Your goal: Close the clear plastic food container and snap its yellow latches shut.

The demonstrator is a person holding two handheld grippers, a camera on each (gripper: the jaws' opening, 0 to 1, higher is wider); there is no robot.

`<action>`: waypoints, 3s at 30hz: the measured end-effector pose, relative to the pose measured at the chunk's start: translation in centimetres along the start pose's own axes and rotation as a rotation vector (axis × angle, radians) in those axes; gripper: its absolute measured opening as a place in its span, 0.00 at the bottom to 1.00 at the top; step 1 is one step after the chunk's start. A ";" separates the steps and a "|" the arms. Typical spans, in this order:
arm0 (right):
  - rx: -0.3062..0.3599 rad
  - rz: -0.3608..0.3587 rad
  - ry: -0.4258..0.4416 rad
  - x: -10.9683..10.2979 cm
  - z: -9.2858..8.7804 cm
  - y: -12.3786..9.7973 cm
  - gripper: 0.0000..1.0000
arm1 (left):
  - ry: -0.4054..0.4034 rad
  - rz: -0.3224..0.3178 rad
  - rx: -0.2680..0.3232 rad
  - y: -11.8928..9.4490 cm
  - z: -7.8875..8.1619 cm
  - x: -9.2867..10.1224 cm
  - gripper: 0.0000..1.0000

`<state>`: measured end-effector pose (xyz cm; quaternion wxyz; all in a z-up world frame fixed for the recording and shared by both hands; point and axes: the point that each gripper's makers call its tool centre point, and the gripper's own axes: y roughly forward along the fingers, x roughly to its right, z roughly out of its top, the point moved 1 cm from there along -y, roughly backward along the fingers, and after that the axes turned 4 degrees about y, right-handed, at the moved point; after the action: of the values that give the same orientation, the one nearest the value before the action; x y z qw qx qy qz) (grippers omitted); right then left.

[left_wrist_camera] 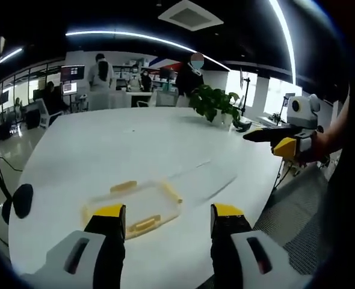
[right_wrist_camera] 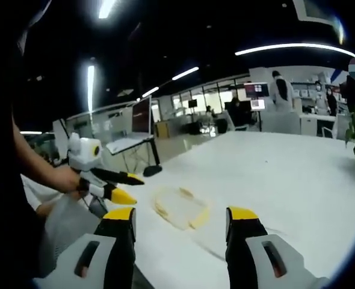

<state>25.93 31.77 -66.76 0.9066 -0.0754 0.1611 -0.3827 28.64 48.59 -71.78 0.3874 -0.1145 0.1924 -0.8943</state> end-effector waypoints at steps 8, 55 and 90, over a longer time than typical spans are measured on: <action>-0.008 -0.012 -0.005 -0.2 0.1 1.5 0.60 | -0.001 -0.013 -0.015 0.0 -0.3 -1.6 0.56; -0.150 -0.023 -0.117 1.5 -2.0 8.3 0.59 | 0.050 -0.093 -0.125 2.1 -3.0 -6.9 0.53; -0.293 0.066 -0.226 2.9 -4.0 12.5 0.58 | 0.088 -0.128 -0.178 3.5 -4.9 -11.2 0.49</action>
<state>34.82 38.31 -74.43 0.9104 -0.2436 0.1149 -0.3141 36.70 55.93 -78.28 0.3092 -0.1210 0.2801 -0.9007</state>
